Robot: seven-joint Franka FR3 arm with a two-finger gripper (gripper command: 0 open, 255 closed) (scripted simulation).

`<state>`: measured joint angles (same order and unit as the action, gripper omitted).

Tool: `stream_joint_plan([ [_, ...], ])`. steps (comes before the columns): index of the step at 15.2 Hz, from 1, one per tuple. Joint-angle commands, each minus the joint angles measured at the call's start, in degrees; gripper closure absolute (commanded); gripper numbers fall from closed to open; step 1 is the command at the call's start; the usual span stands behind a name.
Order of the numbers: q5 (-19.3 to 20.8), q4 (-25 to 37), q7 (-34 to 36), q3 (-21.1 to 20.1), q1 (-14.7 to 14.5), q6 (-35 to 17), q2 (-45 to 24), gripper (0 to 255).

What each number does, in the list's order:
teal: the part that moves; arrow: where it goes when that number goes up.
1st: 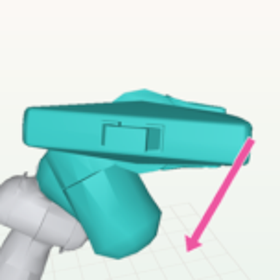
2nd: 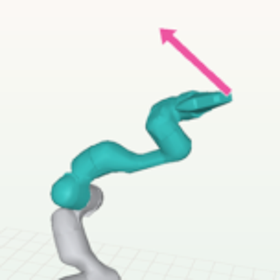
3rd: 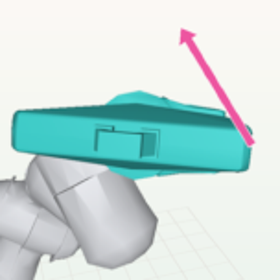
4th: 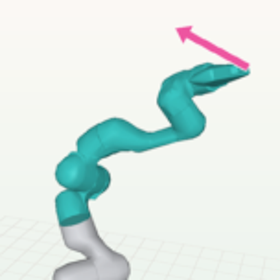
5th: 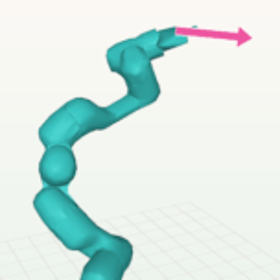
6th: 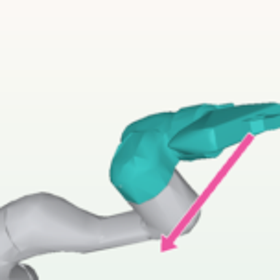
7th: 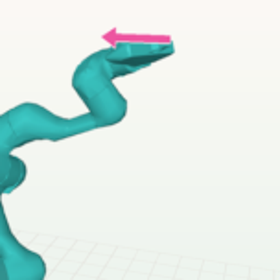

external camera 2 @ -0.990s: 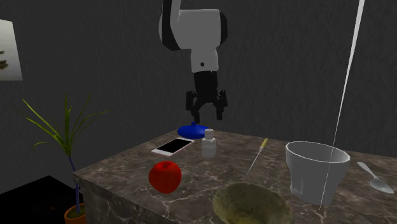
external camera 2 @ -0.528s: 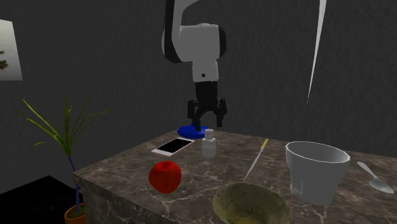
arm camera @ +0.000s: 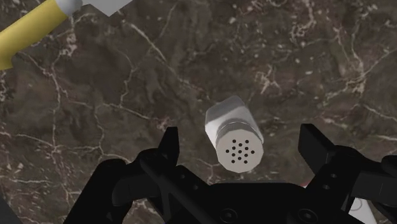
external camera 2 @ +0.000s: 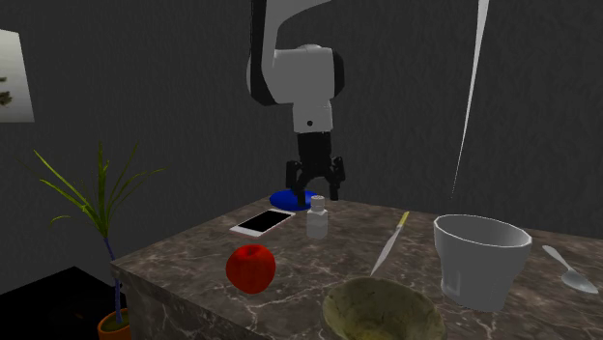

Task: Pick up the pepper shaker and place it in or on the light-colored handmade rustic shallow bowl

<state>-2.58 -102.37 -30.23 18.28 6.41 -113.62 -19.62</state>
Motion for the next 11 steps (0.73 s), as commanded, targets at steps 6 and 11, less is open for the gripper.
stream_joint_plan([
  [6,0.00,-0.01,0.00,0.00,0.00,-0.01,0.00,255],
  [11,0.00,0.00,0.01,0.00,0.00,-0.01,-0.01,255],
])
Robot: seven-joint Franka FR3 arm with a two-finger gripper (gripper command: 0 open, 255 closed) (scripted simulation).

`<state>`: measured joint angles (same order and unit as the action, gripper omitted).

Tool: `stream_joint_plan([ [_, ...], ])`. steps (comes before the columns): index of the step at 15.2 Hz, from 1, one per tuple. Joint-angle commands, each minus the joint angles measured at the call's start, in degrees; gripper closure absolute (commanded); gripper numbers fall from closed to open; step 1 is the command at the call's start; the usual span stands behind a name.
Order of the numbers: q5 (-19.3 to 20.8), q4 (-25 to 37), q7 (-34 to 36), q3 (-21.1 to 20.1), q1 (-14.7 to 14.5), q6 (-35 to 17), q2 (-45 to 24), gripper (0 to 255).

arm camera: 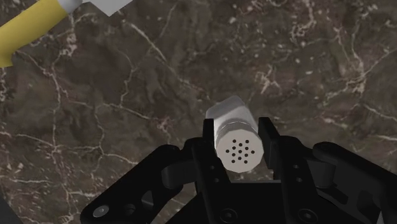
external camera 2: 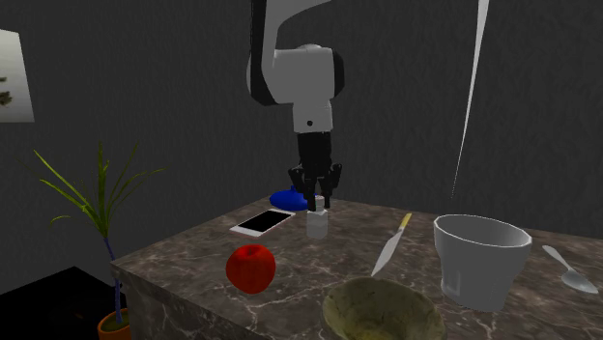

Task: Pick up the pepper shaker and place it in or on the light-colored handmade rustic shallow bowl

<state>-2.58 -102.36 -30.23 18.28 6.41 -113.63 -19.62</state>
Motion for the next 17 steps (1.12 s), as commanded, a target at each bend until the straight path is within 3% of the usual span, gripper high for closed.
stream_joint_plan([
  [1,0.00,-0.02,-0.01,0.00,0.00,0.00,0.00,255],
  [17,1.25,7.40,0.32,0.48,-0.26,11.01,3.77,255],
])
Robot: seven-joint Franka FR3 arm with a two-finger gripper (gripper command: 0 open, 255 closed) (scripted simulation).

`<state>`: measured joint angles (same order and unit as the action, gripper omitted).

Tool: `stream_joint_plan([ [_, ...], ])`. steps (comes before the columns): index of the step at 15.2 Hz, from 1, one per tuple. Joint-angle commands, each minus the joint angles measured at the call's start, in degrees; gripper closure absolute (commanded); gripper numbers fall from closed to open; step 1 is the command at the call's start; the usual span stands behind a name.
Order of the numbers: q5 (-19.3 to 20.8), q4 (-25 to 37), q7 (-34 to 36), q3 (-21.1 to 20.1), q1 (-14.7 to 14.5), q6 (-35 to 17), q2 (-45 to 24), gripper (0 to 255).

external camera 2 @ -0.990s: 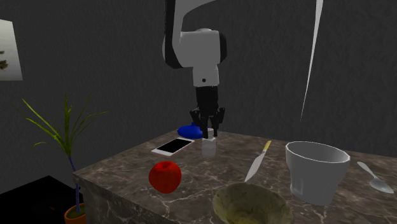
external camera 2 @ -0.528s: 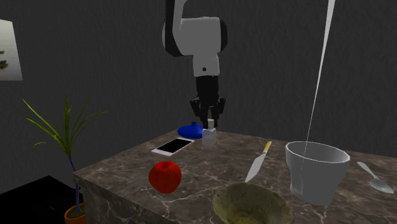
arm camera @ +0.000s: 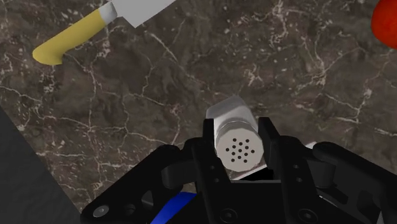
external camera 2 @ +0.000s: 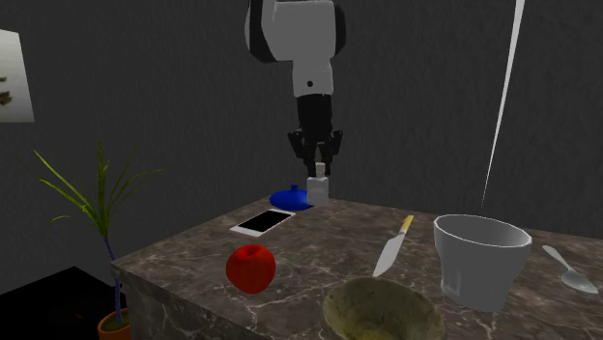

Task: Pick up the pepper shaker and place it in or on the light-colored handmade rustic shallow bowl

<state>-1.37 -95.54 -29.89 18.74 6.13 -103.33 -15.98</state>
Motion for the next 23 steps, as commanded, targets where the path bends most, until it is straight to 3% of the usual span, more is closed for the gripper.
stream_joint_plan([
  [1,0.09,1.17,-0.03,0.05,0.02,1.43,0.27,255],
  [17,0.26,12.58,-0.40,0.31,0.38,13.21,0.69,255],
  [23,5.09,-5.56,2.11,0.17,-1.76,10.11,16.41,255],
])
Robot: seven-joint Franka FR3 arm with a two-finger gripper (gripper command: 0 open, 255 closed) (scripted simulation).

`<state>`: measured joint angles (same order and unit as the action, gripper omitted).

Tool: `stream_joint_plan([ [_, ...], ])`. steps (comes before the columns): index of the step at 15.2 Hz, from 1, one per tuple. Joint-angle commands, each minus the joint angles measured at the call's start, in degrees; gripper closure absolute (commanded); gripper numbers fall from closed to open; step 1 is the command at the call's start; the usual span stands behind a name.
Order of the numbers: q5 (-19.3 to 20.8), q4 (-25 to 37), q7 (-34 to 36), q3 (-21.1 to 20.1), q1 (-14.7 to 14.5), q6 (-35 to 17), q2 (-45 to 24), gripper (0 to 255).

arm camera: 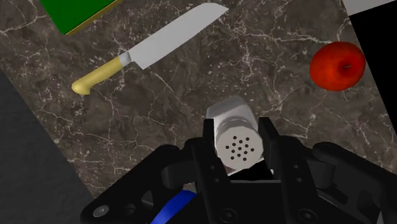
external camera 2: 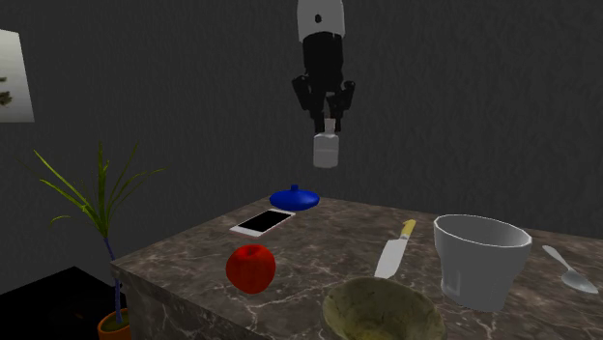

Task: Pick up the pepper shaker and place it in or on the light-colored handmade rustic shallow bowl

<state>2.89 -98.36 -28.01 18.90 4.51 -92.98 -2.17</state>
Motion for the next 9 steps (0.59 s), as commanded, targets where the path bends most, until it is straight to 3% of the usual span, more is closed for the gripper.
stream_joint_plan([
  [1,1.59,-5.27,0.70,-0.14,-0.29,-0.39,5.09,255],
  [9,6.47,-22.19,4.01,-2.18,0.28,1.44,24.29,255],
])
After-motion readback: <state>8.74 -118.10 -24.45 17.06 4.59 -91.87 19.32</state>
